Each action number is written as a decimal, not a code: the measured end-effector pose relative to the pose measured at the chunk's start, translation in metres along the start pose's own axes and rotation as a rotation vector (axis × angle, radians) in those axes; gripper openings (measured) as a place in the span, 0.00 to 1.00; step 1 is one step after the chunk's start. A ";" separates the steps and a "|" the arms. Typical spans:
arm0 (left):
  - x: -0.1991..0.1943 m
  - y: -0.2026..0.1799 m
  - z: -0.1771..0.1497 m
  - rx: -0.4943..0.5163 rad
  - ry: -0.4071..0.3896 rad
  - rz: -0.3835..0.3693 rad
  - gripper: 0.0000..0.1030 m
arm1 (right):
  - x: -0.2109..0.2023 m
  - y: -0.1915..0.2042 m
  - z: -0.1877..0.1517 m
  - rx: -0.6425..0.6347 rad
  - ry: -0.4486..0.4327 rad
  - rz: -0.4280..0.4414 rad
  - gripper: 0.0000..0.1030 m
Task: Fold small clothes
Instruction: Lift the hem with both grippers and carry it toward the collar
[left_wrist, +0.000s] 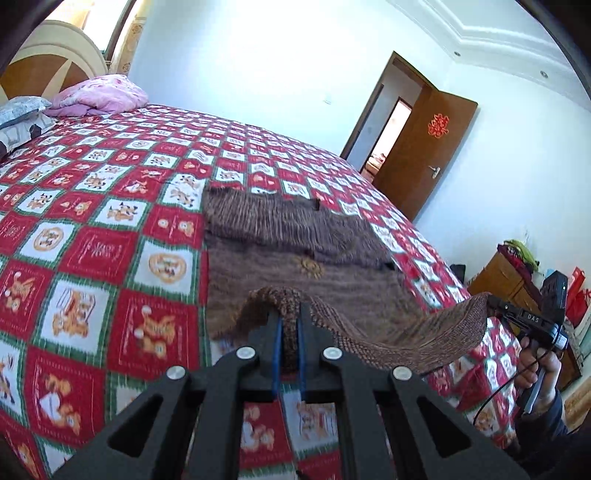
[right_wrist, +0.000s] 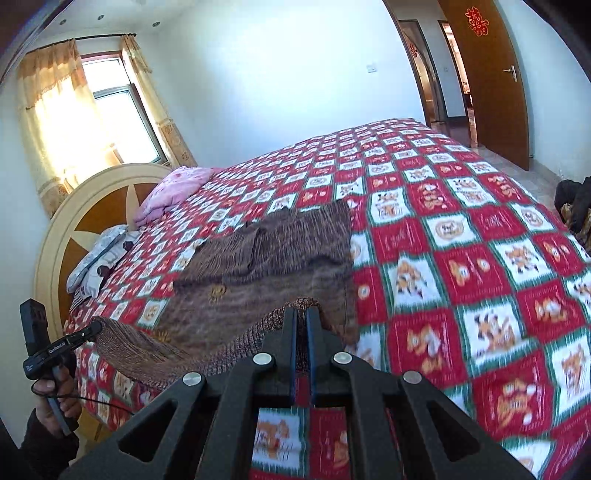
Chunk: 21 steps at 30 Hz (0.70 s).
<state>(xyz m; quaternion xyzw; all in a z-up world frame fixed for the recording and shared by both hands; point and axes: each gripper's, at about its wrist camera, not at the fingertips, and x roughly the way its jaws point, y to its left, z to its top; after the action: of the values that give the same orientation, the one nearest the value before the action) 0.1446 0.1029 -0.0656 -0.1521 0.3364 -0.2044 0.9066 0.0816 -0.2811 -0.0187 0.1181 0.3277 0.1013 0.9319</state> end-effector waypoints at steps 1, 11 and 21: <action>0.003 0.002 0.005 -0.007 -0.004 0.000 0.07 | 0.004 0.000 0.005 -0.005 -0.003 -0.004 0.04; 0.036 0.017 0.054 -0.061 -0.032 0.002 0.07 | 0.040 0.008 0.068 -0.036 -0.067 -0.013 0.04; 0.067 0.025 0.110 -0.068 -0.059 0.017 0.07 | 0.074 0.014 0.123 -0.062 -0.097 -0.037 0.04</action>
<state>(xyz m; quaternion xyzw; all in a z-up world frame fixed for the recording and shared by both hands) 0.2711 0.1086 -0.0329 -0.1861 0.3177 -0.1803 0.9121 0.2150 -0.2667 0.0349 0.0881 0.2808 0.0885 0.9516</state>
